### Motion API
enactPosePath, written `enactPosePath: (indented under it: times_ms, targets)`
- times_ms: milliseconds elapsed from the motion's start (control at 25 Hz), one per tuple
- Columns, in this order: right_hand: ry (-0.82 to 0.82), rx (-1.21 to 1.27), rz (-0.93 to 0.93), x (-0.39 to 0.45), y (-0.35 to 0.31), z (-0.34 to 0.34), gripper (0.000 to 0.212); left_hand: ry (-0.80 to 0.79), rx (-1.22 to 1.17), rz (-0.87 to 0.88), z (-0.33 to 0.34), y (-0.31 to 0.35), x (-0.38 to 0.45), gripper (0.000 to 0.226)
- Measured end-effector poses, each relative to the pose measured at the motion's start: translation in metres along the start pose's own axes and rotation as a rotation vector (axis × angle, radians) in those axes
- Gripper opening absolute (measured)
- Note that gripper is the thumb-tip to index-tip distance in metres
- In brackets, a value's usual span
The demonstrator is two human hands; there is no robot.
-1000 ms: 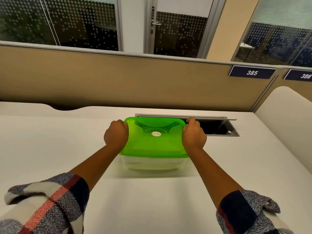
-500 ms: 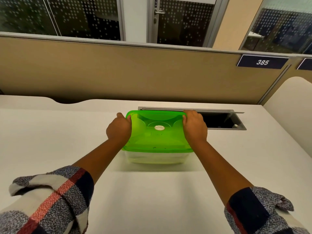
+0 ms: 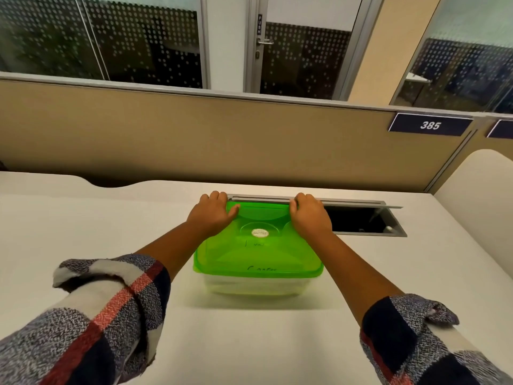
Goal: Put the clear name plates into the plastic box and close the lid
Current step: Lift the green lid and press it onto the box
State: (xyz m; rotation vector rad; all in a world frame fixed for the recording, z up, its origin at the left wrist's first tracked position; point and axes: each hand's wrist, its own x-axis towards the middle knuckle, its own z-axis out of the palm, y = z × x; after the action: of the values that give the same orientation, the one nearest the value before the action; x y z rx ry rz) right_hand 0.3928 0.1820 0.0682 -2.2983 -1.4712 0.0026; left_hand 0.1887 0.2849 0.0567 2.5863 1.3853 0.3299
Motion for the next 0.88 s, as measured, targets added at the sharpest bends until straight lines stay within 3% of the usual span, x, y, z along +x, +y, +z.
enactPosePath:
  times_ms: [120, 280, 440, 680, 880]
  targets:
    - [-0.162, 0.093, 0.068, 0.021, 0.009, 0.006, 0.042, -0.077, -0.071, -0.064, 0.003, -0.003, 0.025, 0.053]
    - [-0.354, 0.248, 0.129, 0.037, 0.015, 0.011, 0.033, -0.209, -0.206, -0.232, 0.008, -0.011, 0.045, 0.058]
    - [-0.376, 0.285, 0.170, 0.044, 0.014, 0.011, 0.035, -0.234, -0.183, -0.234, 0.003, -0.006, 0.045, 0.052]
    - [-0.366, 0.264, 0.151, 0.047, 0.014, 0.011, 0.045, -0.229, -0.401, -0.384, 0.004, -0.007, 0.046, 0.035]
    - [-0.381, 0.267, 0.151, 0.048, 0.017, 0.015, 0.039, -0.253, -0.245, -0.331, 0.005, -0.007, 0.044, 0.032]
